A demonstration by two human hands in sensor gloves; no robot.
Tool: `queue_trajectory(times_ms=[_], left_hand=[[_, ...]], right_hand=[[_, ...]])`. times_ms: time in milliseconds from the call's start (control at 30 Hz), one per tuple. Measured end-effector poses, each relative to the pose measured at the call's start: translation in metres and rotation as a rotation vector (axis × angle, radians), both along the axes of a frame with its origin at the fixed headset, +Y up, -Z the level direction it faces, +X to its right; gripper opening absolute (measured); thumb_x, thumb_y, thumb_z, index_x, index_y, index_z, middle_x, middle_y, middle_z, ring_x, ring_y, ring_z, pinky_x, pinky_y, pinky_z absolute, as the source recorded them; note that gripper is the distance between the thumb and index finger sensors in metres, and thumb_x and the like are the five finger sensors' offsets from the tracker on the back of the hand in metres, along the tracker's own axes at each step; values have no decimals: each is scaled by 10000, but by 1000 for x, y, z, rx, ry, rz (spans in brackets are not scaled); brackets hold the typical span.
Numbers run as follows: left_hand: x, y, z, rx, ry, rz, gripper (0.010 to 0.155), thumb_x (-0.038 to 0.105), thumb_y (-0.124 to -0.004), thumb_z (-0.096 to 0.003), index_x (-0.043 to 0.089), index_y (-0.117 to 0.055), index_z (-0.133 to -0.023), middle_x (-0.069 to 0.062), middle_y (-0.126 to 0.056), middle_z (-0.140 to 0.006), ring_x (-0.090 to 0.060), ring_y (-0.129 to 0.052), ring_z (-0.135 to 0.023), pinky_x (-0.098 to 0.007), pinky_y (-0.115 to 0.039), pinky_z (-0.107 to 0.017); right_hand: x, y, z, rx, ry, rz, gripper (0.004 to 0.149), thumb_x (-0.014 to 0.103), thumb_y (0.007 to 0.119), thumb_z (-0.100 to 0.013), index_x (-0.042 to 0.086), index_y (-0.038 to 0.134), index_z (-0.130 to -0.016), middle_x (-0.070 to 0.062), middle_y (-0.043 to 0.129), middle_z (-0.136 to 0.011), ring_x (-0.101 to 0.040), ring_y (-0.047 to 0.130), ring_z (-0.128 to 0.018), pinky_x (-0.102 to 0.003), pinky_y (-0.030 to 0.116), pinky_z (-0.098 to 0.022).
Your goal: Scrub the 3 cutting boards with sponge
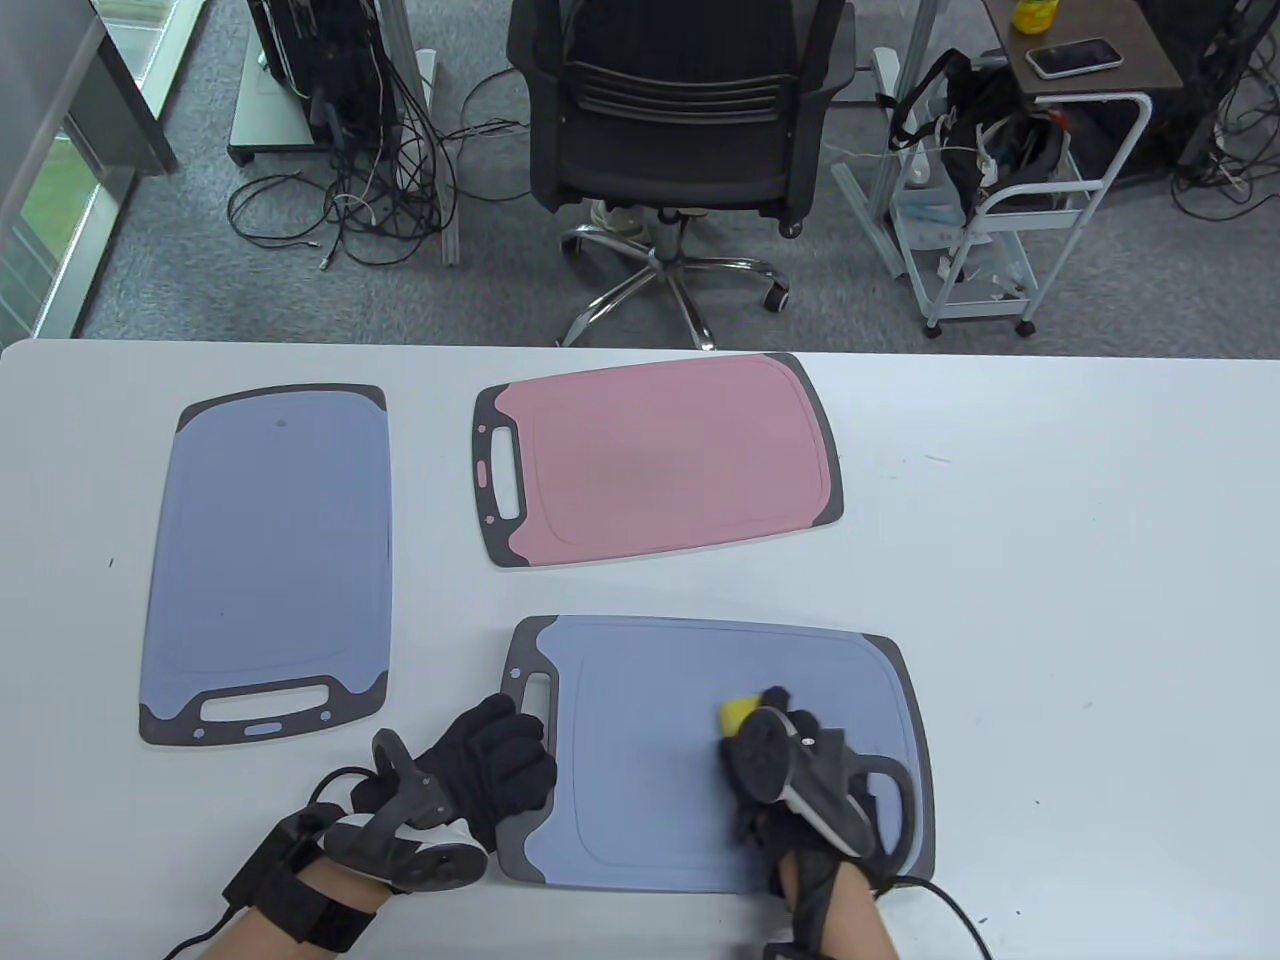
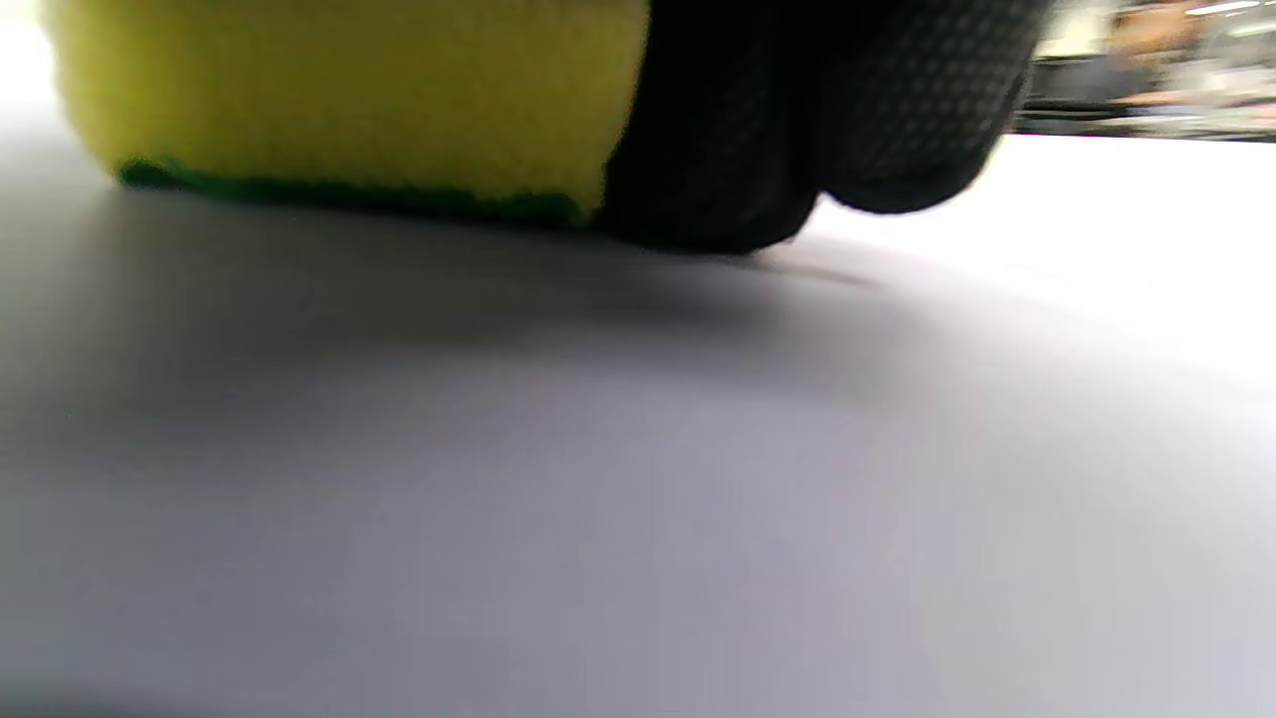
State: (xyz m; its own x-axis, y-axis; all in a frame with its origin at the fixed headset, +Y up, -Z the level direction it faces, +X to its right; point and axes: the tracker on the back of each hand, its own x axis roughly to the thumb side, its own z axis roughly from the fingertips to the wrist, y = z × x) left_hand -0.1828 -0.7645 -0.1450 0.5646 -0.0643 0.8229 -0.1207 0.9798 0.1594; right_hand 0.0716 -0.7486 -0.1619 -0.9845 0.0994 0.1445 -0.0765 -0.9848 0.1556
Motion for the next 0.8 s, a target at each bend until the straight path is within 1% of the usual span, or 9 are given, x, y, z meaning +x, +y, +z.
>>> queue_trajectory(times_ms=[100, 200, 367, 400, 500, 567, 633, 700, 800], left_hand=[[0, 0, 0, 1, -1, 0, 447, 404, -827, -577, 277, -598, -939, 43, -723, -940, -249, -749, -989, -578, -576, -766], [0, 0, 0, 2, 0, 0, 443, 404, -830, -576, 278, -602, -934, 43, -724, -940, -249, -751, -989, -579, -577, -765], [0, 0, 0, -2, -1, -4, 445, 404, -828, -578, 277, -599, -938, 43, -722, -940, -250, -749, -989, -579, -575, -766], [1, 0, 0, -3, -1, -4, 445, 404, -827, -578, 278, -597, -939, 43, -721, -940, -249, -747, -990, -579, -574, -766], [0, 0, 0, -3, -1, -3, 448, 403, -825, -578, 278, -594, -940, 43, -717, -942, -249, -742, -992, -580, -568, -767], [1, 0, 0, -3, 0, -4, 447, 404, -823, -581, 278, -591, -941, 43, -714, -943, -249, -738, -995, -580, -564, -769], [1, 0, 0, -2, -1, -4, 447, 404, -822, -581, 276, -591, -942, 42, -714, -944, -250, -739, -994, -580, -564, -768], [1, 0, 0, -2, -2, -6, 445, 402, -822, -582, 276, -592, -942, 41, -714, -943, -251, -738, -994, -581, -565, -768], [1, 0, 0, -2, -3, -8, 447, 404, -824, -579, 276, -595, -941, 41, -717, -941, -251, -743, -991, -581, -572, -767]], right_hand=[[-69, 12, 25, 35, 298, 45, 749, 601, 667, -510, 123, 580, -1081, -99, 791, -803, -206, 891, -549, -437, 787, -480], [-73, 14, 26, 73, 323, 133, 748, 618, 635, -508, 140, 580, -1081, -54, 806, -804, -177, 909, -556, -414, 808, -485], [18, -2, -6, -2, -24, 89, 738, 597, 674, -500, 150, 590, -1081, -80, 801, -809, -210, 900, -560, -444, 789, -483], [58, -8, -13, -27, -156, 108, 736, 594, 669, -501, 148, 585, -1081, -82, 796, -813, -214, 898, -566, -447, 785, -488], [140, -18, -15, -98, -452, 135, 735, 581, 668, -506, 125, 588, -1076, -96, 795, -813, -230, 897, -566, -456, 780, -485], [164, -22, -9, -163, -561, 56, 736, 578, 665, -519, 119, 559, -1085, -102, 778, -820, -232, 887, -575, -456, 770, -492], [153, -22, -9, -89, -542, -14, 741, 533, 720, -517, 55, 593, -1069, -164, 786, -795, -280, 886, -552, -494, 755, -473], [118, -17, -14, -79, -391, 81, 741, 551, 693, -517, 62, 590, -1064, -146, 790, -788, -251, 894, -542, -469, 772, -467], [22, -6, -7, -9, -39, 99, 743, 579, 651, -521, 87, 568, -1071, -117, 785, -793, -217, 892, -549, -443, 782, -473]])
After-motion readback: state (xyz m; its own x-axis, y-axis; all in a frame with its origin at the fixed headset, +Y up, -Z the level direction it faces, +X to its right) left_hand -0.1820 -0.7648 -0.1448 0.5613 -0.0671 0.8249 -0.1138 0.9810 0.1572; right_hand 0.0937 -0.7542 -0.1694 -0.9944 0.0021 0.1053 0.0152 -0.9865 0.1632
